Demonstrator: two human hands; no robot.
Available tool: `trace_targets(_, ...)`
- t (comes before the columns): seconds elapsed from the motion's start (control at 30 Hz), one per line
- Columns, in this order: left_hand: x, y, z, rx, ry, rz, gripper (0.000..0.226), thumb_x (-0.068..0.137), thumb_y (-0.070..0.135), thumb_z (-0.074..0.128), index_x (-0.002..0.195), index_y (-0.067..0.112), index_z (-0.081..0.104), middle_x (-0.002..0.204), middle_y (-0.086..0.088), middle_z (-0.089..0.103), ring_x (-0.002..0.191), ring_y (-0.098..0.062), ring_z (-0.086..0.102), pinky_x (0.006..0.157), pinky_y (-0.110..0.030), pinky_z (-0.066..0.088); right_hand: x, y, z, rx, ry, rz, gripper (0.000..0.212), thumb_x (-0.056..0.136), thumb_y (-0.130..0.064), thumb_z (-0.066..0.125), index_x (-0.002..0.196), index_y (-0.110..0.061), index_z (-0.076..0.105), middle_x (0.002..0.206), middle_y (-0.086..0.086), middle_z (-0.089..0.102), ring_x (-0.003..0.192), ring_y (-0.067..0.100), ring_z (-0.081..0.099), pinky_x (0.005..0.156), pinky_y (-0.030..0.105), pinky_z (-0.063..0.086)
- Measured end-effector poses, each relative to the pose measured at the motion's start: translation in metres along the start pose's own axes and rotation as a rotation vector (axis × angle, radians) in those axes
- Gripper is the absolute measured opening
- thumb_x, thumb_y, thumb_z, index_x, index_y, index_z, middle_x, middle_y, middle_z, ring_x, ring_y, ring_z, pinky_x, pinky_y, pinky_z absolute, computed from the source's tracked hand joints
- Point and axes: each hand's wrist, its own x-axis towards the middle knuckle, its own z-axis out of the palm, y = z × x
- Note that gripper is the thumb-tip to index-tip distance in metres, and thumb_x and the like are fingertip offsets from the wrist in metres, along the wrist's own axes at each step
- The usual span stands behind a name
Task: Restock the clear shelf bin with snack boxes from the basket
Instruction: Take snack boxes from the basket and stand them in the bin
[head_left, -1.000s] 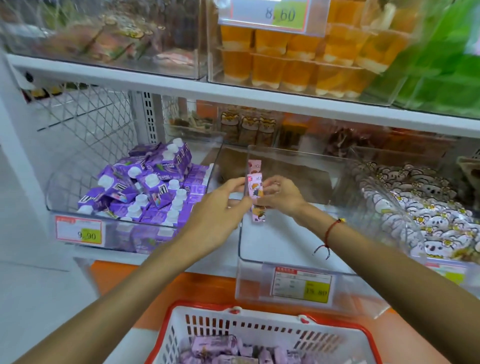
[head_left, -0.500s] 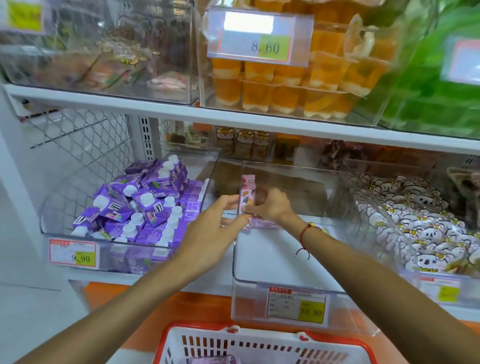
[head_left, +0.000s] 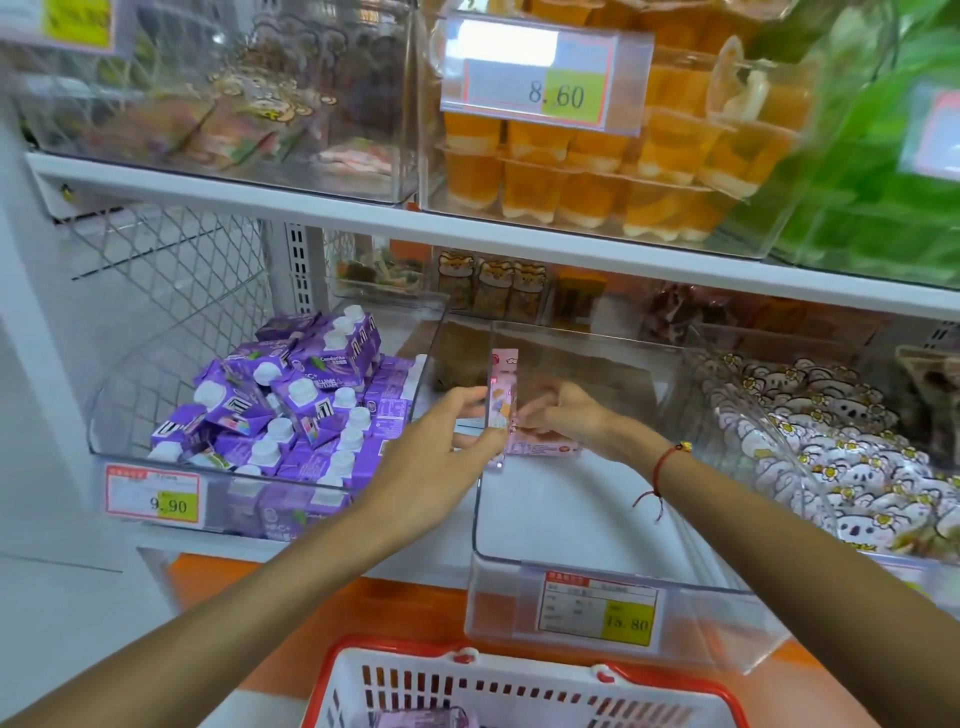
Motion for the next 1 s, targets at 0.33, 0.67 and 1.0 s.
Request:
trace_targets(0.33, -0.002, 0.003, -0.004, 0.012, -0.049, -0.025, 0.046, 0.09, 0.038, 0.05, 0.135, 0.037, 0.039, 0.119, 0.018, 0.049, 0.101, -0.006, 0.056, 0.096, -0.043, 0.048, 0.008, 0.036, -0.023, -0.937, 0.035, -0.101, 0.042, 0.084, -0.028, 0.069, 0.121, -0.014, 0.055, 0.123, 0.012, 0.054, 0.111, 0.026, 0.053, 0.085, 0.027, 0.041)
trace_targets(0.67, -0.002, 0.003, -0.004, 0.001, -0.063, -0.011, 0.048, 0.088, 0.042, 0.05, 0.134, 0.037, 0.04, 0.121, 0.018, 0.049, 0.095, 0.002, 0.056, 0.094, -0.043, 0.049, -0.044, -0.019, -0.068, -0.729, -0.198, -0.391, 0.031, 0.073, -0.011, 0.08, 0.102, -0.015, 0.071, 0.096, -0.004, 0.065, 0.09, 0.013, 0.059, 0.077, 0.021, 0.044)
trace_targets(1.0, -0.002, 0.005, -0.003, 0.008, -0.055, -0.021, 0.044, 0.091, 0.037, 0.05, 0.134, 0.035, 0.042, 0.124, 0.014, 0.052, 0.097, -0.006, 0.059, 0.094, -0.044, 0.049, -0.012, -0.015, 0.018, -0.43, 0.056, -0.309, 0.018, 0.076, 0.005, 0.063, 0.086, -0.006, 0.073, 0.076, -0.013, 0.051, 0.084, 0.01, 0.049, 0.054, 0.008, 0.035)
